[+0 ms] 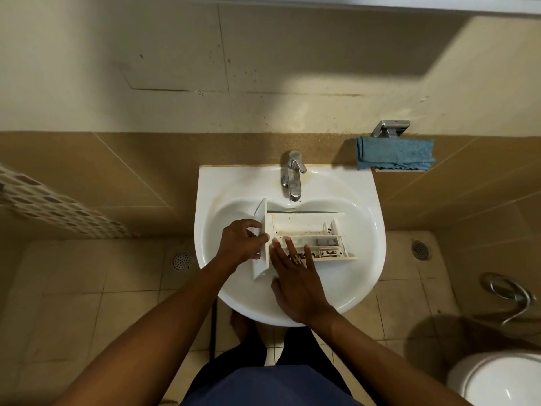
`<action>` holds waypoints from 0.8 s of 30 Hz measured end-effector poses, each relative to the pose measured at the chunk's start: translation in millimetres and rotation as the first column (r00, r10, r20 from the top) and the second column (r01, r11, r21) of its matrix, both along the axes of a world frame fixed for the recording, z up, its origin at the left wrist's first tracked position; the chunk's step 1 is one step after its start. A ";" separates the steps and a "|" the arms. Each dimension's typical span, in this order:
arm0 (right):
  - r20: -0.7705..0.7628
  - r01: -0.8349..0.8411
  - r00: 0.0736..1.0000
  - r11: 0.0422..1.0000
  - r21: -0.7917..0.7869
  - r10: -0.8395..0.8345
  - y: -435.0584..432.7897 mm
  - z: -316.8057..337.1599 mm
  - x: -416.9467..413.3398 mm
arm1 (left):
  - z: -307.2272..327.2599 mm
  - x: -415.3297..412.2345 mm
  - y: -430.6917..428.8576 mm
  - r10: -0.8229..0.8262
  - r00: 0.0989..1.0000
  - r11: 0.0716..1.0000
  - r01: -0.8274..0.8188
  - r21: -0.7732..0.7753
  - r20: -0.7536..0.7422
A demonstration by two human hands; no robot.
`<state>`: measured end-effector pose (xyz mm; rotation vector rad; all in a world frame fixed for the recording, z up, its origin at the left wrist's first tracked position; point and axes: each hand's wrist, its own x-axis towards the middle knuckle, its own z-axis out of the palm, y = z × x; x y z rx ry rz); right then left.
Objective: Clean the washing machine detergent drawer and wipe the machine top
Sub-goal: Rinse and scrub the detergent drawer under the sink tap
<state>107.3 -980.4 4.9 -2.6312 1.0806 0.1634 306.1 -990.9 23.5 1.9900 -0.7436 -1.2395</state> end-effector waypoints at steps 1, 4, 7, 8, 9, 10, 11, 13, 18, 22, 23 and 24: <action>0.007 0.016 1.000 1.000 0.013 -0.016 8.2 0.4 -0.7 | 0.2 -0.3 0.1 -0.002 1.000 1.000 0.002 0.001 0.000; 0.011 -0.025 1.000 1.000 -0.004 0.025 21.2 2.3 -12.4 | 0.4 -0.4 0.4 -0.005 1.000 1.000 0.005 0.000 0.001; 0.024 -0.044 0.999 0.998 -0.049 0.045 2.4 -1.0 -9.0 | 0.7 -0.4 -0.2 -0.010 1.000 1.000 0.010 0.001 0.004; 0.017 -0.028 0.999 0.999 -0.047 0.029 -2.3 -3.1 -5.2 | 0.3 -0.5 -0.3 -0.012 1.000 1.000 0.012 0.003 0.005; 0.015 -0.010 1.000 0.999 -0.042 0.011 -3.2 -4.5 -2.4 | 0.6 -0.5 -0.4 -0.012 1.000 1.000 0.012 0.003 0.005; 0.020 0.004 1.000 0.999 -0.035 -0.003 -1.0 -5.4 -1.9 | 0.8 -0.5 -0.4 -0.011 1.000 1.000 0.011 0.003 0.006; 0.028 0.008 1.000 0.999 -0.031 -0.007 4.5 -6.1 -3.8 | 0.8 -0.5 -0.2 -0.009 1.000 1.000 0.009 0.004 0.008; 0.031 -0.033 0.999 0.998 -0.058 0.034 14.4 -4.8 -13.3 | 0.8 -0.7 0.0 -0.002 1.000 1.000 0.002 0.005 0.008; 0.138 -0.017 0.990 0.991 -0.129 0.035 -21.5 0.7 -14.0 | -1.0 -0.9 -0.2 0.003 1.000 1.000 -0.002 0.007 -0.001; 0.474 0.341 0.792 0.923 0.180 -0.385 -92.0 13.2 23.7 | -2.2 -1.3 -0.9 0.021 1.000 1.000 -0.020 0.012 -0.015; 0.501 0.439 0.646 0.817 0.375 -0.576 -111.5 18.5 35.7 | -2.7 -1.5 -0.9 0.024 1.000 1.000 -0.024 0.012 -0.016; 0.458 0.472 0.449 0.639 0.607 -0.767 -131.2 22.2 46.0 | -3.4 -1.6 -1.1 0.027 1.000 1.000 -0.027 0.012 -0.015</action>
